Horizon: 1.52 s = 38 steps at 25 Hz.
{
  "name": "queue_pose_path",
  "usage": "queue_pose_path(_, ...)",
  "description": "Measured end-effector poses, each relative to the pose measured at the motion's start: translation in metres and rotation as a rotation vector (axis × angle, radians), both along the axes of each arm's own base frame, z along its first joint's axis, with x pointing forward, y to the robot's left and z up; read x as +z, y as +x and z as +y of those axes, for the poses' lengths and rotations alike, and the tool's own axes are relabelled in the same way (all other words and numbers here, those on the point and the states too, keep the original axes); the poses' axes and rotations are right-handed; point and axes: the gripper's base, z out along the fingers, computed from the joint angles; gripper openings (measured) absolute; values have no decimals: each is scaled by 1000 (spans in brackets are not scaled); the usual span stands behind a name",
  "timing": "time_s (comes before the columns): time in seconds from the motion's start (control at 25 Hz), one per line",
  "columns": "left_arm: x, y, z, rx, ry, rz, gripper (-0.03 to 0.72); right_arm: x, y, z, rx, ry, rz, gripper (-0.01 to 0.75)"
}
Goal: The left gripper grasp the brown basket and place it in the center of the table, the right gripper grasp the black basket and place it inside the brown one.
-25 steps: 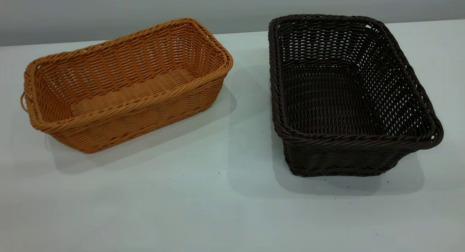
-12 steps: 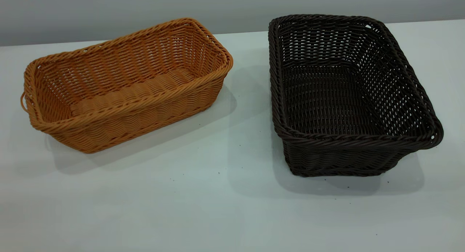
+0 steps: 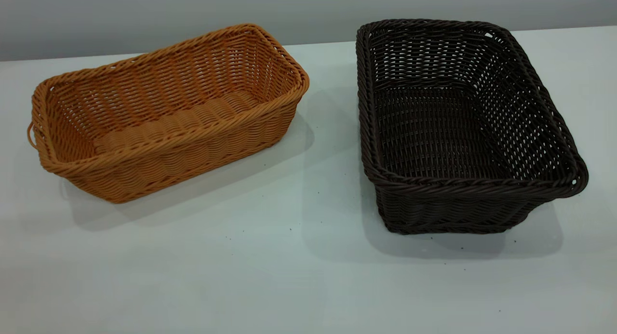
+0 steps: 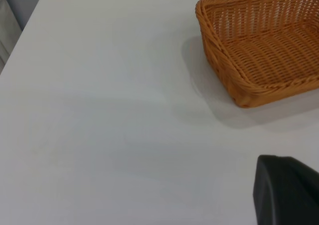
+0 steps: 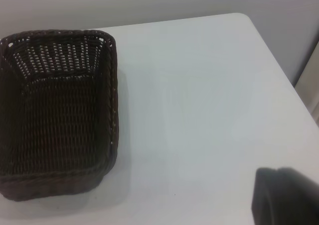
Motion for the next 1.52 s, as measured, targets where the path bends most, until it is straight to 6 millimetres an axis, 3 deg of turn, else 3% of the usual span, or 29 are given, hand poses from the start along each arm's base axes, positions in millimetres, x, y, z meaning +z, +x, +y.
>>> queue_pose_path(0.72,6,0,-1,-9,-8,-43,-1,1,1,2,-14,76,-24,5)
queue_pose_path(0.96,39,2,-3,-57,47,-181,-1,14,6,11,111,70,-45,76)
queue_pose_path(1.32,117,28,-5,-149,243,-382,-1,50,50,6,248,31,-17,266)
queue_pose_path(1.44,124,47,-7,-212,295,-317,24,54,66,7,344,19,21,298)
queue_pose_path(1.52,120,63,-10,-281,326,-251,83,56,82,5,386,-5,50,306)
